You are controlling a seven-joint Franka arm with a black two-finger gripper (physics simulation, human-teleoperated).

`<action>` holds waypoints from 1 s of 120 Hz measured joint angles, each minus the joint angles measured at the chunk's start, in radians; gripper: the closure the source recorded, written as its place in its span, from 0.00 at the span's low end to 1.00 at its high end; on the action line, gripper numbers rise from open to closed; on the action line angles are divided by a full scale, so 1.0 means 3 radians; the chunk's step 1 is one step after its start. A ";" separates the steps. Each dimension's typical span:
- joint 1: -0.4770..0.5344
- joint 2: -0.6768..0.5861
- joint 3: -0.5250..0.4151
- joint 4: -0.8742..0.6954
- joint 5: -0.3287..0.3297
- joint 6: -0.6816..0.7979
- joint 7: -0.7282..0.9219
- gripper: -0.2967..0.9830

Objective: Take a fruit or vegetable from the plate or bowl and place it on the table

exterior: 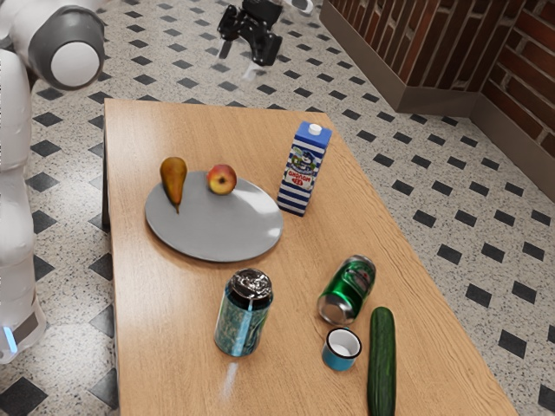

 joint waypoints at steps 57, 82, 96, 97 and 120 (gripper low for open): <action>-0.0181 -0.0154 -0.0446 0.0844 0.0361 0.0773 -0.0228 0.25; -0.1054 -0.0062 -0.0585 0.0691 0.0482 0.0661 -0.0218 0.25; -0.1135 -0.0053 -0.0548 0.0625 0.0498 0.0638 -0.0213 0.25; -0.1121 -0.0054 -0.0547 0.0624 0.0497 0.0637 -0.0212 0.25; -0.0817 0.0070 -0.0490 0.0321 0.0230 0.0672 -0.0202 0.25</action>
